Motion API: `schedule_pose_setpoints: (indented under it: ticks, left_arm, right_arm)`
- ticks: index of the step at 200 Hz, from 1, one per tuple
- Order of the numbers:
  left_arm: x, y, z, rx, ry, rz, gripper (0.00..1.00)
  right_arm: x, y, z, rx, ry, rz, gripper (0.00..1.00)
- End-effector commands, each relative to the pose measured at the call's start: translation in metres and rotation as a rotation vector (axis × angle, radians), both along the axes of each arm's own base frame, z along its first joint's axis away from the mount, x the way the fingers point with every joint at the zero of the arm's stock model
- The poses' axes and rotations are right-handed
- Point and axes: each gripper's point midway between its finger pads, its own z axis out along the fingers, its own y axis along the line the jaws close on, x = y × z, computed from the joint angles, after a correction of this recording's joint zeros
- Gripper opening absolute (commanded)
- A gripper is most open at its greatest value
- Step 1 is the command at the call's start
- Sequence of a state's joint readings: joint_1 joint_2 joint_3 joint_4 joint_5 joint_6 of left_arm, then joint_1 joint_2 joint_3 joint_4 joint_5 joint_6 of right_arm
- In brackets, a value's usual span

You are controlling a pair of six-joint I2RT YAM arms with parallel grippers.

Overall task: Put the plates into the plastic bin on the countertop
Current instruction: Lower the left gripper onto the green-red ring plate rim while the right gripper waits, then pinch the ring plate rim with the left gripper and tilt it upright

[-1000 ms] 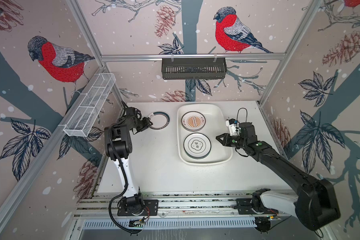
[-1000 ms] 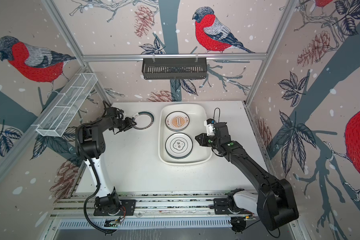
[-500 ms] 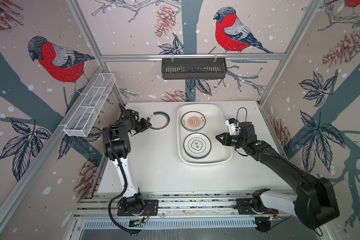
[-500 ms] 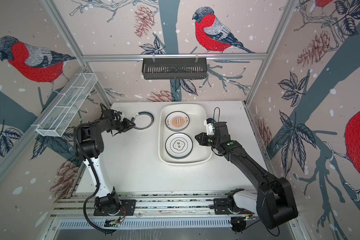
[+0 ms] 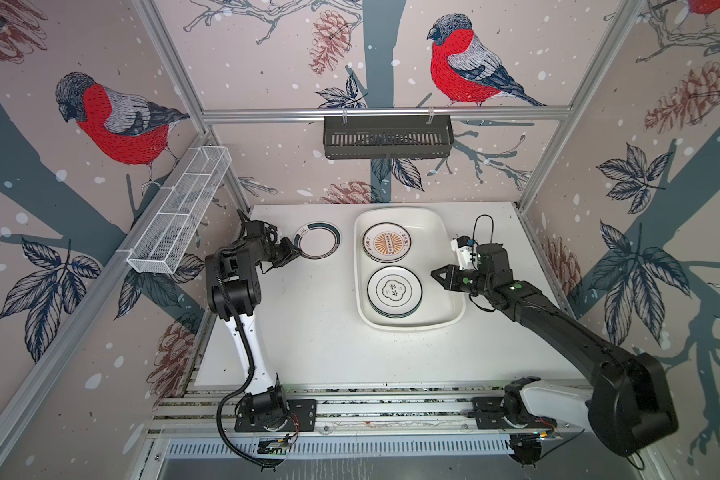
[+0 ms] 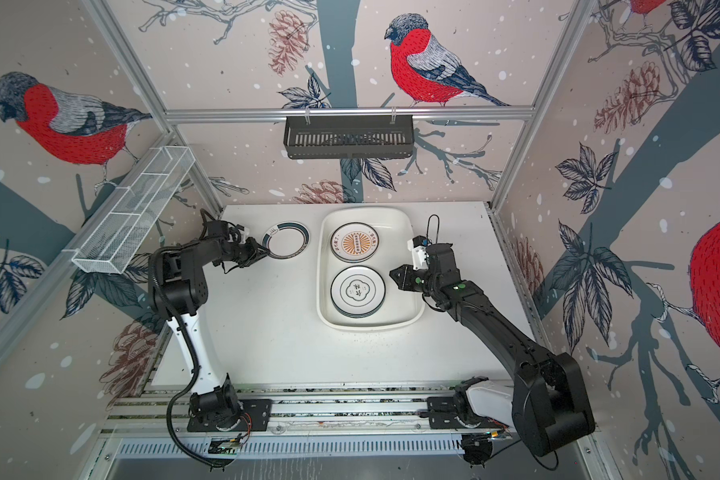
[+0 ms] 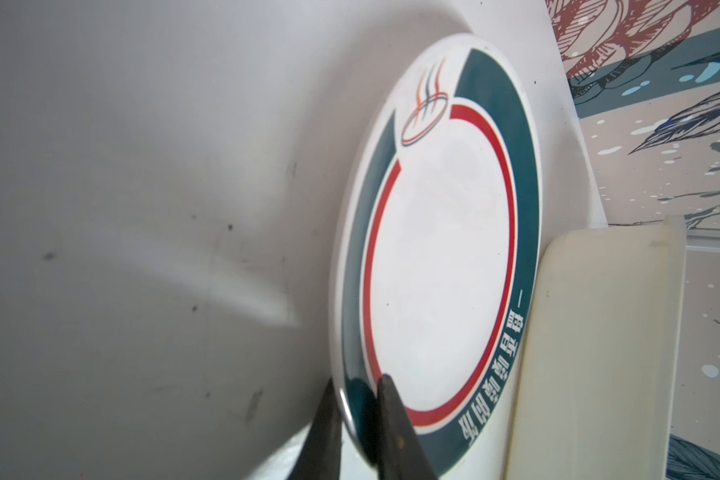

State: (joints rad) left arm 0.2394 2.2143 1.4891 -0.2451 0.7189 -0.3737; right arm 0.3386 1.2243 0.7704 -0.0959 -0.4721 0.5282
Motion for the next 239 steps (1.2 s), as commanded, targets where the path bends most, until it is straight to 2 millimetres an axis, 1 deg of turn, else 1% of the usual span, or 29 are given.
schedule_pose_setpoints:
  ticks: [1,15,22,37,47,97,149,178,239]
  left_arm:
    - [-0.008,0.004,-0.01,0.02,0.05,0.02,0.09]
    - [-0.009,0.003,-0.008,0.011,0.047,0.02,0.08]
    - [-0.008,0.003,-0.006,0.009,0.041,0.021,0.05]
    - [-0.008,0.003,-0.002,0.001,0.032,0.021,0.04]
    - [-0.008,0.001,-0.001,-0.009,0.028,0.016,0.0]
    - [-0.006,0.0,0.014,-0.036,-0.003,0.02,0.0]
    - [-0.003,-0.002,0.048,-0.058,-0.078,0.015,0.0]
    - [-0.005,-0.004,0.062,-0.07,-0.108,0.015,0.0]
    - [-0.01,-0.005,0.076,-0.111,-0.145,0.017,0.0]
  right_arm:
    - [0.004,0.003,0.008,0.023,-0.024,0.001,0.19]
    - [0.004,0.004,0.007,0.024,-0.021,0.004,0.19]
    - [0.005,0.004,0.006,0.027,-0.018,0.005,0.19]
    - [0.005,0.005,0.007,0.032,-0.017,0.01,0.19]
    - [0.005,0.005,0.007,0.034,-0.019,0.009,0.19]
    - [0.005,0.005,0.007,0.035,-0.023,0.008,0.19]
    - [0.006,0.006,0.009,0.042,-0.031,0.008,0.19]
    - [0.005,0.006,0.011,0.047,-0.035,0.008,0.19]
    - [0.002,0.005,0.013,0.049,-0.044,0.009,0.2]
